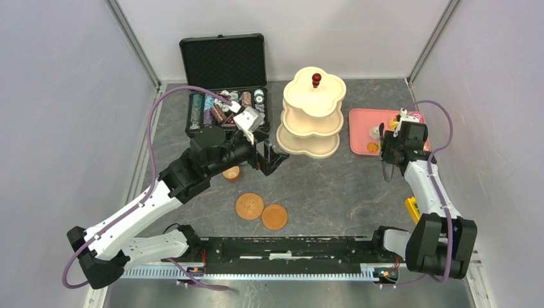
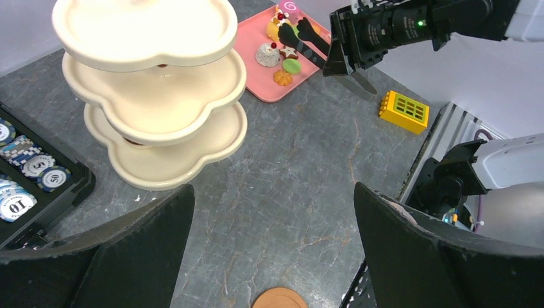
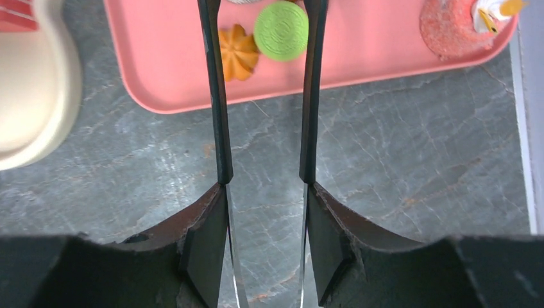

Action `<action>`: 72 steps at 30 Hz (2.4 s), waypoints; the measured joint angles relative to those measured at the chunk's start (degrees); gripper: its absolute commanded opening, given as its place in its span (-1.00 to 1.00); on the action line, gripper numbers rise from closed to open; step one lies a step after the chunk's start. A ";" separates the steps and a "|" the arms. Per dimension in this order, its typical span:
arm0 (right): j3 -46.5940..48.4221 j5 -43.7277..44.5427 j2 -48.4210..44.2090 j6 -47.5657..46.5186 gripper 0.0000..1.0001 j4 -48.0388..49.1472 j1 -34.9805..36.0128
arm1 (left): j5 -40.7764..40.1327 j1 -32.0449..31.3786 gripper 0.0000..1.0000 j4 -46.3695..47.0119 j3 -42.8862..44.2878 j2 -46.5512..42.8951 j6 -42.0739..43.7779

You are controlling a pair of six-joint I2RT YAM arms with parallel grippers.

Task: Serve the afternoon tea

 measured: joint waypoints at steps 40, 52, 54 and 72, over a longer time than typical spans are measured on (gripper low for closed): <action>22.82 4.59 30.49 -2.27 0.18 -3.45 -5.38 | 0.42 -0.02 1.00 -0.02 0.00 1.09 0.00; 24.22 4.50 32.85 -2.08 -0.25 -2.64 -5.42 | 0.42 -0.02 1.00 -0.02 0.00 1.25 0.00; 24.22 4.52 32.85 -2.08 -0.35 -2.58 -5.42 | 0.44 -0.02 1.00 -0.02 0.00 1.27 0.00; 10.25 0.94 8.48 -0.13 -0.60 1.64 -2.03 | 0.33 0.00 1.00 -0.02 0.00 1.18 0.00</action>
